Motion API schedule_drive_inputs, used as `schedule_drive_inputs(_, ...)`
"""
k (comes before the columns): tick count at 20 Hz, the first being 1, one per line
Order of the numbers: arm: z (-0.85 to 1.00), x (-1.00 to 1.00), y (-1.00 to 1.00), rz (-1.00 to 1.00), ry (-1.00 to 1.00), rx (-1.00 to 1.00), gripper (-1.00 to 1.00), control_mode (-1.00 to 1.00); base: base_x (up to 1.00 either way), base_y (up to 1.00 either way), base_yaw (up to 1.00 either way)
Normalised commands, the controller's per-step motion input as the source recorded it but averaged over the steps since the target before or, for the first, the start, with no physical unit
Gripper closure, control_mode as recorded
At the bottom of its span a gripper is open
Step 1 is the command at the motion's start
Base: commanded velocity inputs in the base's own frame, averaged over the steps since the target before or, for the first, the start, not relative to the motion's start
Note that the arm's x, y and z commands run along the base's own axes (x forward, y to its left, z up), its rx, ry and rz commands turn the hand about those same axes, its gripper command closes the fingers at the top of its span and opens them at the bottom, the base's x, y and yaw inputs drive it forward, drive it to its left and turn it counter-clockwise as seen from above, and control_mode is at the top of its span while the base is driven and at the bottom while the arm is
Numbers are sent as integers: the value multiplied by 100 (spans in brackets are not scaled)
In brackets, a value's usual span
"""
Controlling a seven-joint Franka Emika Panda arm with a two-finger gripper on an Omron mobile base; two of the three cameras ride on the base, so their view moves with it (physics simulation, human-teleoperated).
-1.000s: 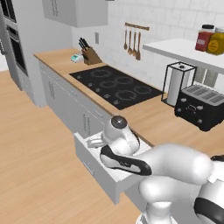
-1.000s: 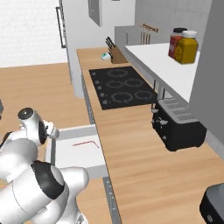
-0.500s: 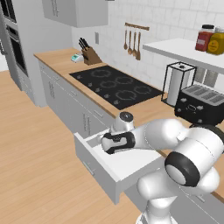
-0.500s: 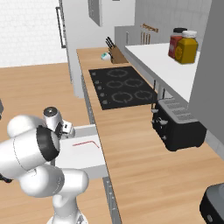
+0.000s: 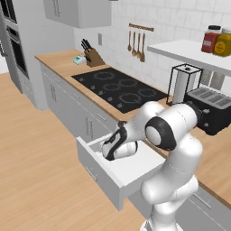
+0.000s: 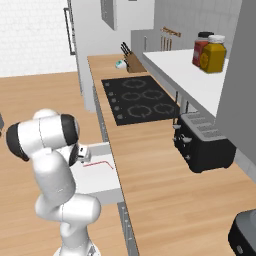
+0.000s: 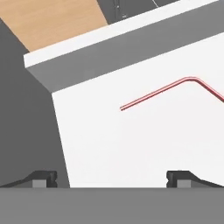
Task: Take a straw from the drawer in front and place it inside the glass cup on the dining counter.
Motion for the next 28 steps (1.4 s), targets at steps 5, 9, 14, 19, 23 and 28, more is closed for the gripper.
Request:
schedule_drive_inputs(5,-58,4,6,2,11,5,-100,-100,0,0,0)
schedule_drive_inputs(9,-44,12,28,7,12,10,-100,-100,0,0,0)
schedule_drive_inputs(14,-25,20,49,8,14,12,-100,-100,0,0,0)
schedule_drive_inputs(19,-26,1,92,12,13,5,-100,-100,0,0,0)
schedule_drive_inputs(23,-11,-6,100,13,3,0,-100,-100,0,0,0)
schedule_drive_inputs(28,12,-1,28,2,-9,-16,-100,-100,0,0,0)
